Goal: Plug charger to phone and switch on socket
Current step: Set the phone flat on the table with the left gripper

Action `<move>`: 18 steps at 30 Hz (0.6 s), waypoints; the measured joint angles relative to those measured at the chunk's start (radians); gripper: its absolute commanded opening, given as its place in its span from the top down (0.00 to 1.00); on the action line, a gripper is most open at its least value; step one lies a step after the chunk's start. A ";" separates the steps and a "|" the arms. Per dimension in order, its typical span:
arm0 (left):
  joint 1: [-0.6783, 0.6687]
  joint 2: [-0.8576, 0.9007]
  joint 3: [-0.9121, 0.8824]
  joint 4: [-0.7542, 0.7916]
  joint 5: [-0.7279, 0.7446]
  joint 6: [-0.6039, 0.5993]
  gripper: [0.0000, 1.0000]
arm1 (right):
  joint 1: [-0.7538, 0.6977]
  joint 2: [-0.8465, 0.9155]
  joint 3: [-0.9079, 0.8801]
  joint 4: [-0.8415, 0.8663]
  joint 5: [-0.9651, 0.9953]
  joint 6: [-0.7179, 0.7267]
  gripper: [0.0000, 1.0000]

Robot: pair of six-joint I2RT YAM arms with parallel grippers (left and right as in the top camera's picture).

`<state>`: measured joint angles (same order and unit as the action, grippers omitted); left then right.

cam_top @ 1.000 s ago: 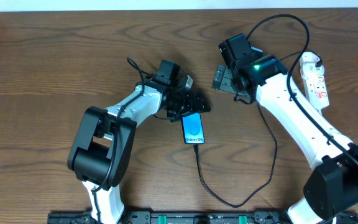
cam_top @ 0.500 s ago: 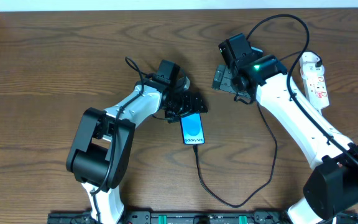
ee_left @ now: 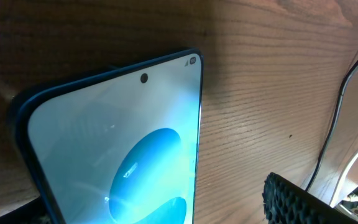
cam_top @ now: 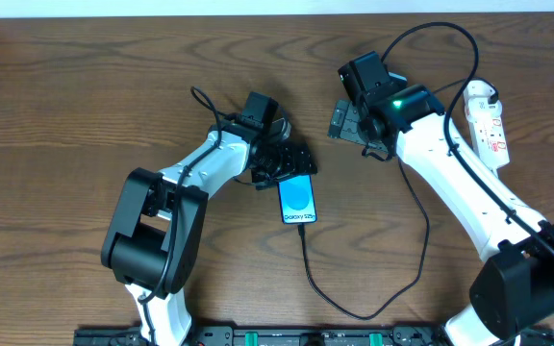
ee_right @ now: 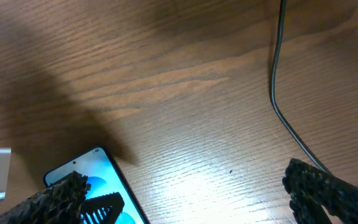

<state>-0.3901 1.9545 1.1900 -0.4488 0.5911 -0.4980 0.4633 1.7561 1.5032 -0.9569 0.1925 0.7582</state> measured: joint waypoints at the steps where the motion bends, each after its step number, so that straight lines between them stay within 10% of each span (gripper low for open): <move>1: 0.000 0.000 0.000 0.000 0.000 0.000 0.13 | 0.000 0.000 0.000 0.000 0.000 0.000 0.01; 18: 0.000 -0.001 0.007 -0.017 -0.030 0.000 0.13 | 0.000 0.000 0.000 0.000 0.000 0.000 0.01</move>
<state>-0.3901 1.9537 1.1969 -0.4656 0.5613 -0.4976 0.4633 1.7561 1.5032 -0.9569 0.1925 0.7582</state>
